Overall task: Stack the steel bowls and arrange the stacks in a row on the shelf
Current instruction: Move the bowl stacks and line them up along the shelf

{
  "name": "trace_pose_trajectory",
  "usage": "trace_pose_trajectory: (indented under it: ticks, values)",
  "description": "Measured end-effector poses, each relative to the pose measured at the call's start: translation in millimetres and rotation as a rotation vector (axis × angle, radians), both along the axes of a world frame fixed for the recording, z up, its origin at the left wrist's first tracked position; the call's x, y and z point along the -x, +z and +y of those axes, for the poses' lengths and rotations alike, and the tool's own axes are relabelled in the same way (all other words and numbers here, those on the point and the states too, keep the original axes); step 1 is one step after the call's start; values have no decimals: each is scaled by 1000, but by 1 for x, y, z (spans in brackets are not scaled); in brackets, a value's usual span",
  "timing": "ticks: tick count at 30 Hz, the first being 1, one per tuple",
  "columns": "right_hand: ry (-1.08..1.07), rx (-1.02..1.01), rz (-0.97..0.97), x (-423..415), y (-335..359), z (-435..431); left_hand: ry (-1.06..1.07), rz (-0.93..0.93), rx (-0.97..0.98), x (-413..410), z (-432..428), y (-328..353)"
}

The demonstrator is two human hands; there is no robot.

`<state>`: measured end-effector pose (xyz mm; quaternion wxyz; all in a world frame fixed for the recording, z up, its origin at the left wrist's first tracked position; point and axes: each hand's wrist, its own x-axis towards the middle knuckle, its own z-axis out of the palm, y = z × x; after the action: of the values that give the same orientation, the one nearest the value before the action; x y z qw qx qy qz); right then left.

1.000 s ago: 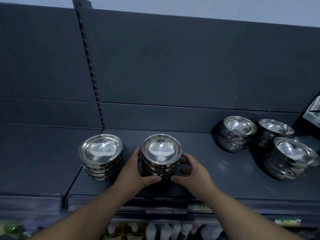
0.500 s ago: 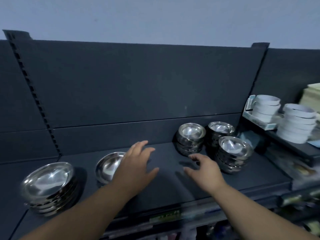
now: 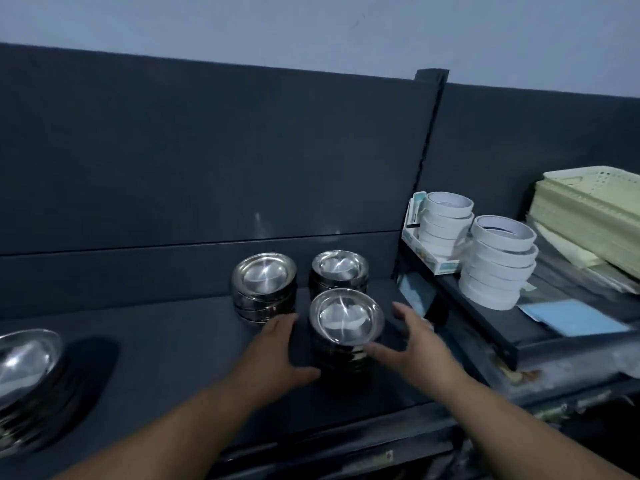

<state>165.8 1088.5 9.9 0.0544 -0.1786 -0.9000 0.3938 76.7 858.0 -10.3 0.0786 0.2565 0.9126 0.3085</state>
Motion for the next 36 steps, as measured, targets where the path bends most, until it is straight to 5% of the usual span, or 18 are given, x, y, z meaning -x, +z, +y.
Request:
trace_pose_trajectory:
  ticks: [6,14,21,36]
  values:
    - [255,146,-22,22,-28,25,101,-138,-145,-10,32,-18]
    - [304,192,87,34,-43,13,243,-162,-307,-21,29,-31]
    - [378,278,98,41,-40,-46,335,-168,-456,-32,-35,-28]
    - [425,289,84,52,-49,-199,438,-172,-418,-33,-185,-30]
